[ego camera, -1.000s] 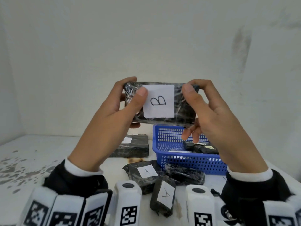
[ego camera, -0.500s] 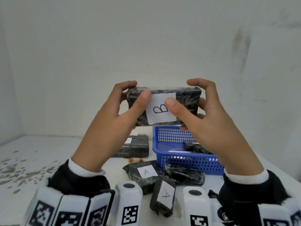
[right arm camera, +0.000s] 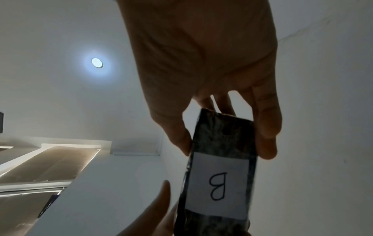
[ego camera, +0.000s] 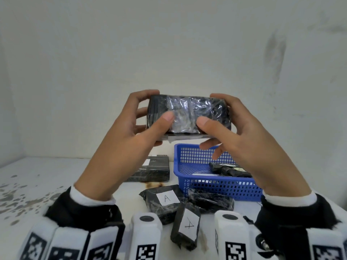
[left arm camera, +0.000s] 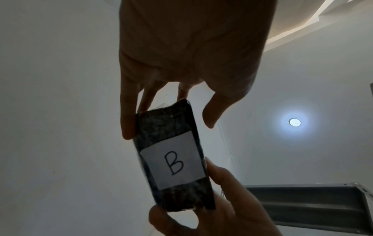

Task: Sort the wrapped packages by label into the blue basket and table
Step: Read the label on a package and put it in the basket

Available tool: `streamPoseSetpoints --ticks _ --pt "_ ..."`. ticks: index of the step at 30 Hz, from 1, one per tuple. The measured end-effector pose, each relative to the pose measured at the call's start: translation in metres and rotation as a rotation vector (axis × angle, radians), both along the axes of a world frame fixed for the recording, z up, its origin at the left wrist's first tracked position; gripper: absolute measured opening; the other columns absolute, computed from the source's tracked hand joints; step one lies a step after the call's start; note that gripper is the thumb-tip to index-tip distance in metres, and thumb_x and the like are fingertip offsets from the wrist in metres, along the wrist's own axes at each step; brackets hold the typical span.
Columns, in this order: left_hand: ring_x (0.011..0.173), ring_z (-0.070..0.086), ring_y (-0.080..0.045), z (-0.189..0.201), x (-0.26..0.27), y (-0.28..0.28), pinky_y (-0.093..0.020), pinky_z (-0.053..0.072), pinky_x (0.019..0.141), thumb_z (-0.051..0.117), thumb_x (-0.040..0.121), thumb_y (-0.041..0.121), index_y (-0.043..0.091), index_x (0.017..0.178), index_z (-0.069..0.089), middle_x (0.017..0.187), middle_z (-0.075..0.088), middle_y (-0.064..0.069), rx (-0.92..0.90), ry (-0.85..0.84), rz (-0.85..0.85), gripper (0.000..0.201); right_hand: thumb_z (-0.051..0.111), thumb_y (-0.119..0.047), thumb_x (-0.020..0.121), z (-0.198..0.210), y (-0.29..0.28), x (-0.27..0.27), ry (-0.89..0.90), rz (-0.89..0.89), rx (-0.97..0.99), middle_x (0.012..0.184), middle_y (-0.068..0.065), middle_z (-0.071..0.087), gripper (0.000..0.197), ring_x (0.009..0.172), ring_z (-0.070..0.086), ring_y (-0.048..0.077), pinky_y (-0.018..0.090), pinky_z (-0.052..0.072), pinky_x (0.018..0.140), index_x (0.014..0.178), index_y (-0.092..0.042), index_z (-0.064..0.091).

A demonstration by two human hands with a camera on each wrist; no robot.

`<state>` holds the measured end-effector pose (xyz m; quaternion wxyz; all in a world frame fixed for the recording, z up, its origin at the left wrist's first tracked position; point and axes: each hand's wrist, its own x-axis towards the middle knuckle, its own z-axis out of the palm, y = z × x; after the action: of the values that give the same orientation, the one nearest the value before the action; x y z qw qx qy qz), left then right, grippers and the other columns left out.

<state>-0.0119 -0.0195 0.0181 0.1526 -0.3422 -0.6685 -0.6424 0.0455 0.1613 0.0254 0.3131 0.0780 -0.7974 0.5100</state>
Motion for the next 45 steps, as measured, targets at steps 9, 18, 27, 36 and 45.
streamPoseSetpoints --ticks 9,18,27,36,45 --pt "0.093 0.069 -0.011 -0.001 -0.004 -0.003 -0.039 0.058 0.084 0.062 0.074 0.052 0.044 0.118 0.053 0.111 0.067 0.01 -0.028 0.036 0.003 0.046 0.072 -0.064 0.059 0.0 -0.003 0.004 0.015 -0.004 0.046 0.098 -0.006 0.071 0.063 0.073 0.072 0.009 0.03 0.059 0.082 0.116 -0.05 0.05" --pt "0.084 0.068 -0.012 -0.002 -0.002 0.0 -0.047 0.057 0.084 0.059 0.071 0.064 0.048 0.116 0.043 0.092 0.068 0.018 -0.083 0.044 0.033 0.051 0.068 -0.066 0.068 0.0 -0.007 -0.001 0.089 -0.057 0.003 0.088 -0.007 0.072 0.041 0.064 0.07 0.02 0.036 0.061 0.071 0.103 -0.048 0.055" --pt "0.091 0.067 -0.014 0.001 -0.001 -0.004 -0.045 0.058 0.083 0.05 0.077 0.064 0.05 0.107 0.049 0.097 0.068 0.015 -0.06 0.01 0.053 0.033 0.057 -0.06 0.076 0.001 -0.007 -0.003 0.13 0.044 -0.045 0.085 -0.01 0.066 0.034 0.052 0.064 0.019 0.025 0.053 0.058 0.103 -0.041 0.065" --pt "0.082 0.069 -0.018 0.002 -0.001 -0.004 -0.055 0.052 0.09 0.052 0.076 0.075 0.054 0.111 0.039 0.077 0.065 0.019 -0.074 -0.067 0.067 0.042 0.057 -0.052 0.086 0.0 -0.006 -0.001 0.172 0.059 -0.02 0.114 -0.013 0.068 0.04 0.093 0.06 0.043 0.023 0.06 0.072 0.126 -0.047 0.055" --pt "0.092 0.07 -0.003 0.005 0.005 -0.005 -0.035 0.059 0.082 0.067 0.078 0.06 0.045 0.142 0.025 0.134 0.046 0.03 -0.04 -0.047 0.012 0.078 0.059 -0.07 0.077 -0.001 0.001 -0.007 0.053 0.018 0.004 0.115 -0.015 0.071 0.06 0.087 0.072 0.009 0.039 0.056 0.09 0.133 -0.05 0.051"
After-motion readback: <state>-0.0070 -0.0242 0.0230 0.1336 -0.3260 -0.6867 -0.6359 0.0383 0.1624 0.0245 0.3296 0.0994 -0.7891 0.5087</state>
